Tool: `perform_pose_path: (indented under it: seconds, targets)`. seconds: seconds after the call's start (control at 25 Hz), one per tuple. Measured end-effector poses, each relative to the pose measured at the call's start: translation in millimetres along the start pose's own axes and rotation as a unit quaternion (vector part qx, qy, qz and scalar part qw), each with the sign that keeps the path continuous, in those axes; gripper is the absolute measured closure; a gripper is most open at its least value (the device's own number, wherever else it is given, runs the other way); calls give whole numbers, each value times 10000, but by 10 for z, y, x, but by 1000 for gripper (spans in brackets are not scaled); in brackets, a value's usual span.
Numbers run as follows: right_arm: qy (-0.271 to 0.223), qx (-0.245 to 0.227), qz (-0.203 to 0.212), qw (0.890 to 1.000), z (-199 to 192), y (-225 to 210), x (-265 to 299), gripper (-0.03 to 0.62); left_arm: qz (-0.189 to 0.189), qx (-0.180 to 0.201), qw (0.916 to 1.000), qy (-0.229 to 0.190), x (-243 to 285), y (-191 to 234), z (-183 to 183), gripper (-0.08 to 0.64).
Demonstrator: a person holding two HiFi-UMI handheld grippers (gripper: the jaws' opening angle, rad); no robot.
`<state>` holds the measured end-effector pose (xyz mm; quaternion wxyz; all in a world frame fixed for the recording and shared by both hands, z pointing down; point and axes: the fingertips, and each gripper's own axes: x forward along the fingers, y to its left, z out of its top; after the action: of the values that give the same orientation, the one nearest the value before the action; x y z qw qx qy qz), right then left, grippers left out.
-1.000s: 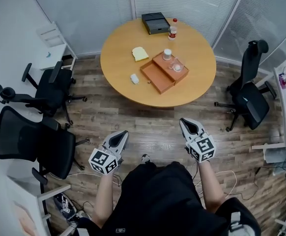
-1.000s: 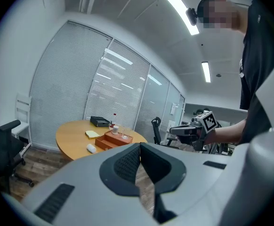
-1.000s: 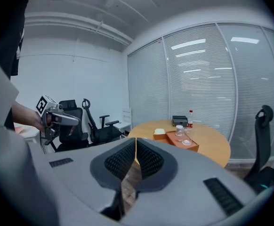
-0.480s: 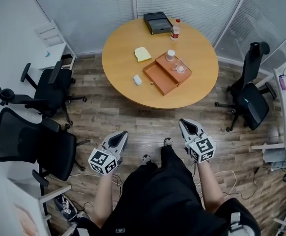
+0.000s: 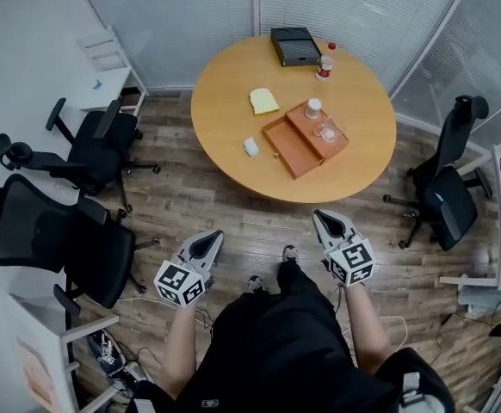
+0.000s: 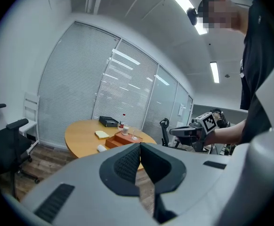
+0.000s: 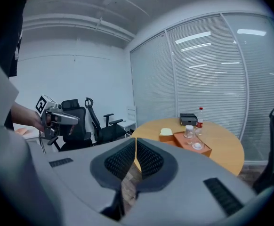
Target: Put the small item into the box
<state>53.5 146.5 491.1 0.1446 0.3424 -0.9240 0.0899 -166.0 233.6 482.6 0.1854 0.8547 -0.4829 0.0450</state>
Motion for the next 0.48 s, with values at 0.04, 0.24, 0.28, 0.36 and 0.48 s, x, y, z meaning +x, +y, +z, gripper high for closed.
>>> perform_pose_path:
  seconds: [0.04, 0.24, 0.28, 0.36, 0.48]
  targets:
    - [-7, -9, 67, 10000, 14, -27, 37, 584, 58, -16, 10000, -19, 28, 24, 21, 552]
    - [46, -63, 320, 9995, 69, -253, 245, 584, 276, -79, 9996, -76, 221, 71, 106, 552]
    - [51, -86, 356, 9993, 92, -307, 286, 584, 312, -97, 9994, -76, 265, 76, 117, 552]
    - [45, -126, 430, 9990, 146, -409, 366, 586, 380, -120, 9992, -74, 352, 85, 137, 552]
    - [57, -174, 571, 9982, 194, -544, 477, 584, 491, -127, 9987, -96, 495, 92, 185, 552]
